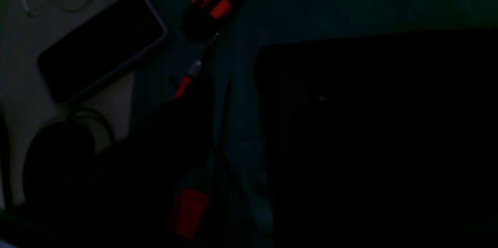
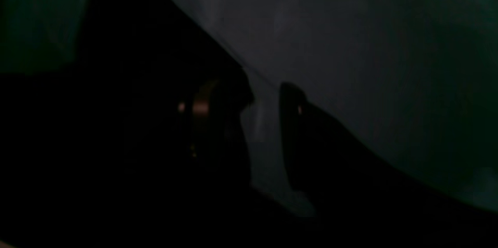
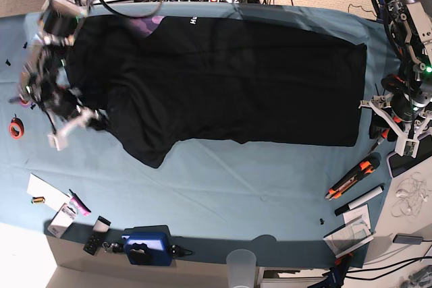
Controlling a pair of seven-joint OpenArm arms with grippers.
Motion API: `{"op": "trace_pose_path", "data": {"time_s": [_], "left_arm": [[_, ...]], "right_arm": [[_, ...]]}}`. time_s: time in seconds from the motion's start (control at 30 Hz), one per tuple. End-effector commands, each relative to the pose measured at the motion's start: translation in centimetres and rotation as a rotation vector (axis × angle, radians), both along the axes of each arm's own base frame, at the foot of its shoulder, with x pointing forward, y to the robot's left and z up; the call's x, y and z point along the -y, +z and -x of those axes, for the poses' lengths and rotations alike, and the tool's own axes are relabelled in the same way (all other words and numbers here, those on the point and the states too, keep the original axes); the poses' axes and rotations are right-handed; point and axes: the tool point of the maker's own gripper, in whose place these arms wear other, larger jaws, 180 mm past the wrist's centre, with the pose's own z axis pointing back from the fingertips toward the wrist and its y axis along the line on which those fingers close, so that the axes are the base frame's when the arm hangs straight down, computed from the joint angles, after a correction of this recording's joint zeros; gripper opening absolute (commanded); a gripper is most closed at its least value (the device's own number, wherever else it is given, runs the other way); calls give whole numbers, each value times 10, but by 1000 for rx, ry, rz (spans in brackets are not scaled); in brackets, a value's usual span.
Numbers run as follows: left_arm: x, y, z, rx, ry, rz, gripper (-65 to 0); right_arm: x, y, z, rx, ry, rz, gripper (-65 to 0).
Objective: Layout the t-shirt on the table in an organized manner, then fold the t-shirt properly
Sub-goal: 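Grasp the shirt's sleeve corner with the right gripper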
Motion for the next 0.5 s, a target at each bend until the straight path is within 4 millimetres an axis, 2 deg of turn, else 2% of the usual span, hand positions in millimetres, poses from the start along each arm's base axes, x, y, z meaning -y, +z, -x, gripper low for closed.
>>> {"op": "trace_pose_path", "data": {"time_s": [0.0,0.13,0.3,0.47], "left_arm": [[-3,17,-7,58,-6,-13,-370],[-3,16,-7,58,-6,-13,-370],[-3,16,-7,53,-5,-14,-370],[0,15,-9,71,0,18,-370]], "right_arm": [[1,13,-12,37,1,-10,-409],[-16,4,-12,0,20,-59,-409],[-34,9,-7,5,94,-127,-409],[-34,11,-9,15,93,-130,-409]]}}
